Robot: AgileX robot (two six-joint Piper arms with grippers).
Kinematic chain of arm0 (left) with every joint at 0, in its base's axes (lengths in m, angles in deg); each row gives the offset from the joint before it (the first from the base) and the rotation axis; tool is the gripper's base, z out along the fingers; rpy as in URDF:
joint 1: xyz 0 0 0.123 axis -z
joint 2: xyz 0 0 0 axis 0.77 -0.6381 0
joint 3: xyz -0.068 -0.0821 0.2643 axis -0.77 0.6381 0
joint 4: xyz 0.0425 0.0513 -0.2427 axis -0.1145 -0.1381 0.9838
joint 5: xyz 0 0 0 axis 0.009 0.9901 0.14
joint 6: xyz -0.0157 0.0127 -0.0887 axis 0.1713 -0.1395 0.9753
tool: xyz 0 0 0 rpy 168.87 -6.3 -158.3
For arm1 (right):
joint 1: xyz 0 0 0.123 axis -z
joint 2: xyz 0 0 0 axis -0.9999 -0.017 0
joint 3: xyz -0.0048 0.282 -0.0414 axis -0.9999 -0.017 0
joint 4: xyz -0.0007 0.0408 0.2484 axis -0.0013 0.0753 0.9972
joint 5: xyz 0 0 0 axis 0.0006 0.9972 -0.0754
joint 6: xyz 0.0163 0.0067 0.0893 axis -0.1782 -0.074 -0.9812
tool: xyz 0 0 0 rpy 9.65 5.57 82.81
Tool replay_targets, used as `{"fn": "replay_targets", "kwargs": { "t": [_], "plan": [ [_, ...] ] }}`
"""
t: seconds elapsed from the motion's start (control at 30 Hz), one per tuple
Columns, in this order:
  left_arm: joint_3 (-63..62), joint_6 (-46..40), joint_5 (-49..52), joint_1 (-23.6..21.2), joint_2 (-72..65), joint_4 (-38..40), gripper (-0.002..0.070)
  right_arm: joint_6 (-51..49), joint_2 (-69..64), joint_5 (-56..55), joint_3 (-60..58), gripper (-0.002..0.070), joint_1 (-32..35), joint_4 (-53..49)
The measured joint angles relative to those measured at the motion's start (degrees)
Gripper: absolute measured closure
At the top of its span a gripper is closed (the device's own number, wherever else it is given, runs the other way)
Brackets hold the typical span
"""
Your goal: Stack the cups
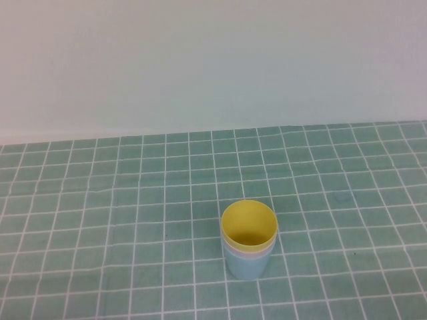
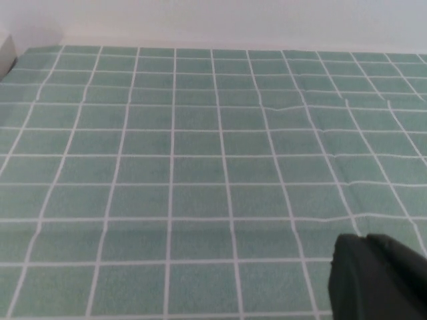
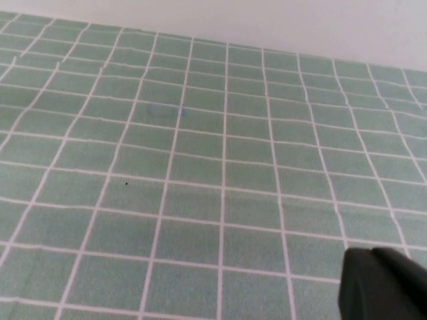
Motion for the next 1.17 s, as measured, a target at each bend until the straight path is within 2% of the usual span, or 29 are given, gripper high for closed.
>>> {"fn": "replay_targets", "kwargs": {
  "t": [0.4,0.7,1.17],
  "plan": [
    [0.0,0.0,0.0,-0.04,-0.11,0.0,0.0676,-0.66,0.0,0.1,0.0,0.0678,0.0,0.11],
    [0.0,0.0,0.0,-0.04,-0.11,0.0,0.0676,-20.54,0.0,-0.15,0.0,0.0678,0.0,-9.9],
    [0.0,0.0,0.0,-0.04,-0.11,0.0,0.0676,-24.93,0.0,-0.25,0.0,0.0678,-0.25,-13.5]
  ]
}}
